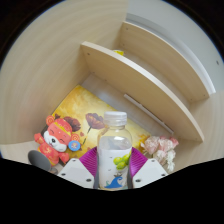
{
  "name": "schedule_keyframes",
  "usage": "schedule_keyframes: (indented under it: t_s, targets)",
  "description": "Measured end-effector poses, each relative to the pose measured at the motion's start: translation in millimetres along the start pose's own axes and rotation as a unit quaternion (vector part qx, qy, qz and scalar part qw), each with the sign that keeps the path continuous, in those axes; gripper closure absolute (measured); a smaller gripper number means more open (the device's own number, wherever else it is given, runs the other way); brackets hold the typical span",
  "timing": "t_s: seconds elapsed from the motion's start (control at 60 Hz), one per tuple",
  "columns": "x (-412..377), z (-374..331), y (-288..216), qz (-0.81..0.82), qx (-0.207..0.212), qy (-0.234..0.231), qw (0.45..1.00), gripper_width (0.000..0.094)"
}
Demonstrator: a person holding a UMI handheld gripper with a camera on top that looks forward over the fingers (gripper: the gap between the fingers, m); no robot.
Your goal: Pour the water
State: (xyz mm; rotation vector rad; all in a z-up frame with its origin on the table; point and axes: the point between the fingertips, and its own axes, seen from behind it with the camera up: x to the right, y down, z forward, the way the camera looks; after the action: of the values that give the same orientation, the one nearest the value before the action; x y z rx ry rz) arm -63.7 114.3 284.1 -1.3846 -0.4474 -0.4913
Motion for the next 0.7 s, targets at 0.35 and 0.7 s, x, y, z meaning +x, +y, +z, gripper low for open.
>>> schedule_keyframes:
  t_s: [0.35,0.7]
  targets:
    - [-58.3,1.3,128.9,0.304,-0.118,-0.064,0.943,0.0549]
    - [-105.1,2.3,164.9,0.29,-0.129,-0.086,0.945,0.0547]
